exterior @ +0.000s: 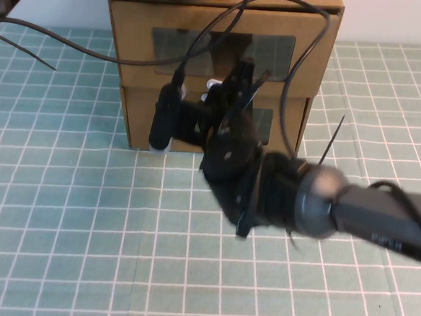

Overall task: Open the shoe box
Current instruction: 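Pull the top drawer of the cardboard box fully open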

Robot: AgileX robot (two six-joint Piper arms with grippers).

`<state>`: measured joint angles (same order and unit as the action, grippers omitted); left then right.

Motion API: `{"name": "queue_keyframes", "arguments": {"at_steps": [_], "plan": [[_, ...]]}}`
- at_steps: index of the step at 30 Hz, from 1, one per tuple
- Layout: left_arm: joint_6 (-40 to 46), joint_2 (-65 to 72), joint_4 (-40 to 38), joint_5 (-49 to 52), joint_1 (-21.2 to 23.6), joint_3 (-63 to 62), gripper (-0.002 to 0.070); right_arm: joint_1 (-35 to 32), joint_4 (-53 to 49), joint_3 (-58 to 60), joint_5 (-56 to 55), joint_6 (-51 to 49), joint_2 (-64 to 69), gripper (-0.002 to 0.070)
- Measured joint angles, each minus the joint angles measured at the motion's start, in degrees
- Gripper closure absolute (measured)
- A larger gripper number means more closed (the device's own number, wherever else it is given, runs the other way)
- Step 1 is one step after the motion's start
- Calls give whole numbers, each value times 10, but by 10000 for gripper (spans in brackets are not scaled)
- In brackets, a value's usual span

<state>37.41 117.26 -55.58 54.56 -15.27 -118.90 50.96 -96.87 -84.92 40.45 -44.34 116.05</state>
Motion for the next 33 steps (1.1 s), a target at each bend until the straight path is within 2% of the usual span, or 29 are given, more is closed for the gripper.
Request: {"name": "queue_keyframes", "arguments": {"at_steps": [8, 19, 26, 29, 33], "plan": [[0, 0, -1, 6, 5, 0, 680, 65, -15, 68, 99, -28, -13, 664], [0, 0, -1, 7, 6, -1, 680, 172, 36, 218, 121, -94, -118, 666], [0, 0, -1, 7, 6, -1, 680, 179, 43, 238, 120, -103, -137, 661], [0, 0, -1, 7, 6, -1, 680, 179, 71, 229, 120, -104, -138, 613], [0, 0, -1, 12, 7, -1, 680, 179, 171, 197, 101, -68, -152, 428]]}}
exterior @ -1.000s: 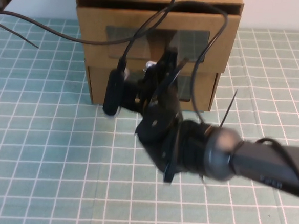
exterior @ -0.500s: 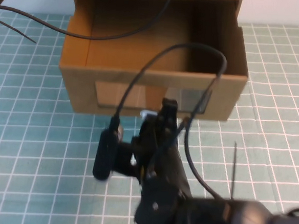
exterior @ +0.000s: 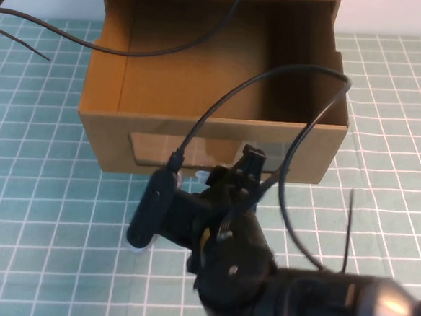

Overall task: Open the shoe box
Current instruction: 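Pull the top drawer of the cardboard box fully open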

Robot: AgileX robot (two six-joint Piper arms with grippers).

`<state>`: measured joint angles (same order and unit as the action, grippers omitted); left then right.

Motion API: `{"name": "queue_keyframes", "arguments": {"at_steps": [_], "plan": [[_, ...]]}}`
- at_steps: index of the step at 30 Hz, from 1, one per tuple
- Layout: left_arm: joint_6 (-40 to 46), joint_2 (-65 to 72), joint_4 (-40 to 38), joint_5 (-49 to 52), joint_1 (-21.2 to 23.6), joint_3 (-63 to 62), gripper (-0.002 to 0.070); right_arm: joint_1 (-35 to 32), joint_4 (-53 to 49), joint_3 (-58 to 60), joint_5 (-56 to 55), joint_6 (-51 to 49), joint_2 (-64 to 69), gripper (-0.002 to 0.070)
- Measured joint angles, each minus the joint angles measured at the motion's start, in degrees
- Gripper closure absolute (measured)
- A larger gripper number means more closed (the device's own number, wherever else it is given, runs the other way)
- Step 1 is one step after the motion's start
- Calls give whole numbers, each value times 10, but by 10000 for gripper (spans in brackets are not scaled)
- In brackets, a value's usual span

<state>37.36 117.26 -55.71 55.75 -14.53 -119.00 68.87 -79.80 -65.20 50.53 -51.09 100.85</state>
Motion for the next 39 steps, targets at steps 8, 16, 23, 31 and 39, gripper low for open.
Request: {"name": "queue_keyframes", "arguments": {"at_steps": [8, 16, 23, 31, 39], "plan": [[-4, -11, 4, 14, 3, 1, 680, 0, 230, -20, -136, 194, -81, 265], [-3, -97, 52, 35, 8, 12, 680, 0, 427, -20, -179, 345, -202, 398], [-7, -225, 145, 30, 13, 12, 680, 0, 467, -20, -223, 435, -310, 668], [-28, -324, 239, 128, 31, 55, 680, -53, 449, -10, -136, 559, -366, 686], [-31, -479, 317, 75, 31, 286, 680, -235, 636, 85, -172, 696, -434, 689]]}}
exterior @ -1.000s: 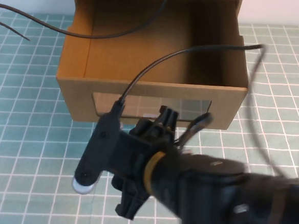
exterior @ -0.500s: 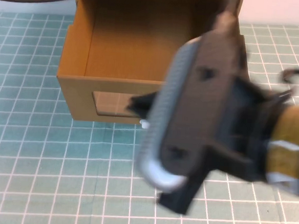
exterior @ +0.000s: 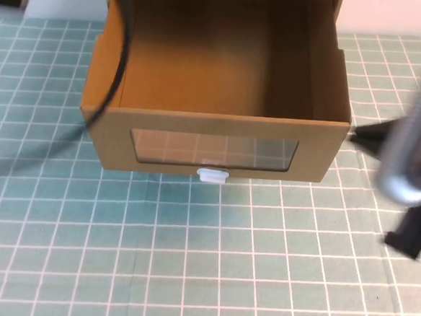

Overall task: Open the shoe box
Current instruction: 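Pull the top drawer of the cardboard box fully open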

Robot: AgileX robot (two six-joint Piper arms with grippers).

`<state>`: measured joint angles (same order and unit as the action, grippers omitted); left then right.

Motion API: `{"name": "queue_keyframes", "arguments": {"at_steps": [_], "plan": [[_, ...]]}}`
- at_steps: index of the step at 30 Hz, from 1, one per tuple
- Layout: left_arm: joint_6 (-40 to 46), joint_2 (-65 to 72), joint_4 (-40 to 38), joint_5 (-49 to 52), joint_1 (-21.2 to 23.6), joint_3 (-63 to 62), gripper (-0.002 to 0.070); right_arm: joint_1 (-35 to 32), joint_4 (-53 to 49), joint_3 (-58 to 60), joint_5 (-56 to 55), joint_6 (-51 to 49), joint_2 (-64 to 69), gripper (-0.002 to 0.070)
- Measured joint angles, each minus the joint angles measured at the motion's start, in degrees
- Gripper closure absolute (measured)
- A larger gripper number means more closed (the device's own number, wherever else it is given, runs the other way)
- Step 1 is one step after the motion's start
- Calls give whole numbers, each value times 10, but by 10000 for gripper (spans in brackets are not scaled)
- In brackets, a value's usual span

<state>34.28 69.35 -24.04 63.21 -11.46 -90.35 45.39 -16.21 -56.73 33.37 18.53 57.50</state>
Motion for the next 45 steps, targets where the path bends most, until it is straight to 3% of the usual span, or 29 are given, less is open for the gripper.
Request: {"name": "queue_keyframes", "arguments": {"at_steps": [8, 17, 38, 45], "plan": [[-27, -242, 17, -175, 0, 301, 680, -173, 176, 142, -84, 38, -124, 689], [-65, -394, -1, -256, 0, 500, 680, -209, 242, 275, -148, 38, -216, 689], [-71, -400, -12, -277, 0, 518, 680, -211, 246, 299, -136, 38, -223, 689], [22, -433, 140, -320, 0, 549, 680, -211, 246, 299, -132, 38, -223, 689]]}}
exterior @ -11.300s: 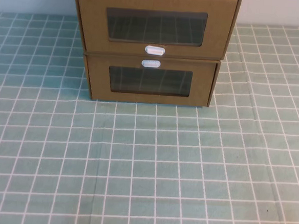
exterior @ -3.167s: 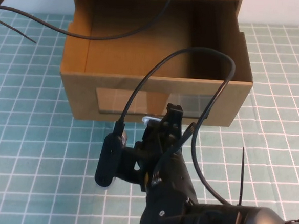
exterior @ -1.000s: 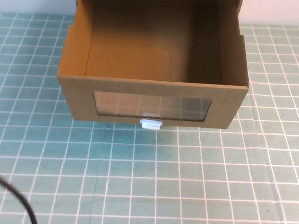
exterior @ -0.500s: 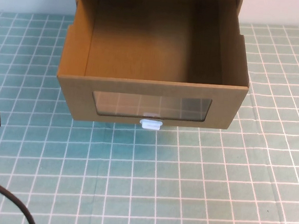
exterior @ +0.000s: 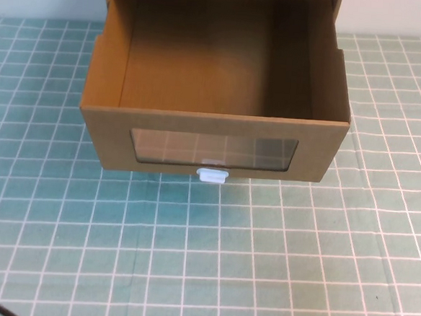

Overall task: Open the shoe box
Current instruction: 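Pull the top drawer of the cardboard box fully open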

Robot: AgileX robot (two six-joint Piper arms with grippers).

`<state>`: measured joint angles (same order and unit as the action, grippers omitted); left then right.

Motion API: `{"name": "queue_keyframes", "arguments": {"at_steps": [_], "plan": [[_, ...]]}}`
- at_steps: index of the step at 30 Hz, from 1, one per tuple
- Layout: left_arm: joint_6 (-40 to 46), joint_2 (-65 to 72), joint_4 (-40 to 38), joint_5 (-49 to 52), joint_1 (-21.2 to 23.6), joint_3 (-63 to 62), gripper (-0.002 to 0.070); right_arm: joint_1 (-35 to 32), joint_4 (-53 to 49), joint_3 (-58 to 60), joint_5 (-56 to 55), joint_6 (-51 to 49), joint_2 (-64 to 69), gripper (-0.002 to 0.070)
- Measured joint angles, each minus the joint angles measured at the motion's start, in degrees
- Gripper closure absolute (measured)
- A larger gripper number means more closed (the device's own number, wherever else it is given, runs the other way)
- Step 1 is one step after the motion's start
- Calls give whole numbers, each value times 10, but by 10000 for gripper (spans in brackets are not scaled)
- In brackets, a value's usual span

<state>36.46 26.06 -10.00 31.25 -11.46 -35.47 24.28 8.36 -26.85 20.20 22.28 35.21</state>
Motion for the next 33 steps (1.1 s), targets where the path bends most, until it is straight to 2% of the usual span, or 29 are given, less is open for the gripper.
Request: {"name": "queue_keyframes", "arguments": {"at_steps": [7, 9, 10, 14, 17, 19, 24, 33], "plan": [[1, -98, 31, -184, 0, 137, 680, 0, 0, 0, 0, 0, 0, 689], [-40, -135, 30, -202, 0, 178, 680, 0, 0, 0, 0, 0, 0, 689], [-86, -153, 32, -206, 0, 201, 680, 0, 0, 0, 0, 0, 0, 689], [-236, -220, 66, -208, 0, 291, 680, 0, 0, 0, 0, 0, 0, 689], [-296, -258, 79, -209, 0, 342, 680, 0, 0, 0, 0, 0, 0, 689], [-309, -264, 82, -203, 2, 363, 680, 0, 0, 0, 0, 0, 0, 689], [-334, -265, 86, -111, 17, 369, 680, 0, 0, 0, 0, 0, 0, 689], [-343, -267, 85, -105, 18, 369, 680, 0, 0, 0, 0, 0, 0, 689]]}}
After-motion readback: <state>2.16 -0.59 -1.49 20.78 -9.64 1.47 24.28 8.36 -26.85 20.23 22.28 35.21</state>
